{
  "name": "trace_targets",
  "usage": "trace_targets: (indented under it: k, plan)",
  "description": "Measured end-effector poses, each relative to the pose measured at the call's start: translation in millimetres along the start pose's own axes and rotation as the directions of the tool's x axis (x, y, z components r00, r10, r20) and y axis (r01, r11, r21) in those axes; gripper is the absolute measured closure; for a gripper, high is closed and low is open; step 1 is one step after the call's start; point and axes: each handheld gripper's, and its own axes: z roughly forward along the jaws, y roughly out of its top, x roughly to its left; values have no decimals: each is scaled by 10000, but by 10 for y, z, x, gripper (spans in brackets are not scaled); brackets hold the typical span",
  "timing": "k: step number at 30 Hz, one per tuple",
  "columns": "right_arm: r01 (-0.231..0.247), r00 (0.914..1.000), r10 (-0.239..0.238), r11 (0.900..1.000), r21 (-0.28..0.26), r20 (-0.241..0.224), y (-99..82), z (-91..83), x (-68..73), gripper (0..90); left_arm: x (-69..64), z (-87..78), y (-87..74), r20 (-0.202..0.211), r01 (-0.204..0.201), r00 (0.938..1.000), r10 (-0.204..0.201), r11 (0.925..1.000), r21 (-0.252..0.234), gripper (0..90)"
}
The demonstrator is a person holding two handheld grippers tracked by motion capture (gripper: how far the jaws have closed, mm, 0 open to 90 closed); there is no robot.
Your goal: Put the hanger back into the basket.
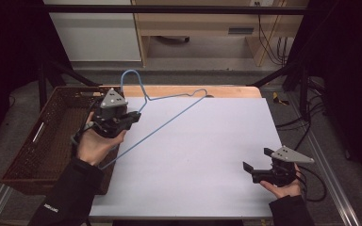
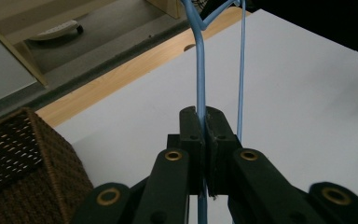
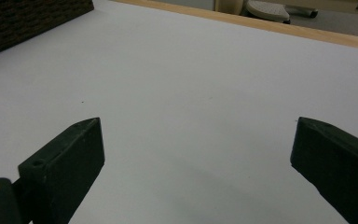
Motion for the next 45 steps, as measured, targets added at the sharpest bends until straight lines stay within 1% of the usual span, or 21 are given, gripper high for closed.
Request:
trace_targets:
  k: [4,6,7,8,12,13,14,15,16,17,18,19,21,26,27,28,29,33,34,37,45]
  plan:
    - [-52,10000,52,10000,7,30,0,-4,-3,31,125,-75,-3,-268,197,9994,-199,9998,-81,874]
    - [-69,10000,69,10000,5,39,-1,-5,-6,31,186,-99,-7,-403,173,9990,-172,9998,31,874]
    - [-75,10000,75,10000,16,36,-2,-5,-7,31,203,-100,-11,-467,334,9983,-338,9994,-95,874]
    - [-58,10000,58,10000,24,28,-3,-4,-9,31,234,-116,-14,-525,255,9983,-255,9997,-14,874]
    - [-72,10000,71,10000,62,57,-4,2,-7,30,319,-137,-36,-694,368,9969,-380,9991,-187,874]
    - [-73,10000,73,10000,58,56,-5,2,-8,30,337,-150,-45,-735,418,9964,-419,9991,-33,874]
    - [-74,10000,74,10000,58,63,-5,2,-9,30,365,-153,-52,-782,354,9963,-359,9993,-82,873]
    - [-76,10000,76,10000,58,62,-5,1,-10,30,388,-169,-64,-847,375,9957,-366,9993,90,874]
    - [-87,9999,86,9999,53,88,-5,2,-9,30,411,-179,-75,-898,423,9951,-413,9991,90,874]
    - [-87,9999,87,9999,52,87,-5,1,-10,30,439,-180,-90,-960,553,9938,-564,9984,-140,874]
    - [-82,9999,82,10000,56,88,-5,2,-9,30,464,-196,-100,-1007,498,9936,-507,9987,-108,874]
    - [-65,9999,65,10000,60,84,-5,2,-10,30,482,-206,-116,-1068,631,9922,-647,9978,-178,874]
    - [-66,10000,65,10000,65,62,-7,4,-11,30,535,-253,-154,-1196,602,9910,-599,9982,-9,873]
    - [-59,10000,59,10000,67,67,-8,7,-12,30,647,-322,-215,-1429,744,9869,-747,9972,-72,873]
    - [-62,10000,62,10000,64,74,-8,7,-12,30,667,-333,-227,-1497,835,9850,-856,9963,-202,873]
    - [-67,9999,66,10000,58,84,-8,7,-13,30,698,-358,-236,-1533,772,9851,-778,9970,-98,873]
    - [-70,9999,70,10000,63,78,-8,7,-12,30,716,-369,-245,-1595,877,9832,-893,9960,-171,874]
    - [-86,9999,86,9999,87,101,-10,7,-16,30,815,-438,-303,-1807,873,9796,-876,9961,-93,873]
    - [-74,9999,73,9999,94,126,-10,6,-18,30,834,-449,-320,-1847,981,9778,-991,9951,-147,873]
    - [-57,9999,56,10000,80,129,-10,6,-21,31,906,-493,-367,-1963,1040,9749,-1047,9945,-139,873]
    - [-60,9999,58,9999,118,120,-13,14,-17,31,1139,-599,-529,-2429,1430,9599,-1400,9897,-56,873]
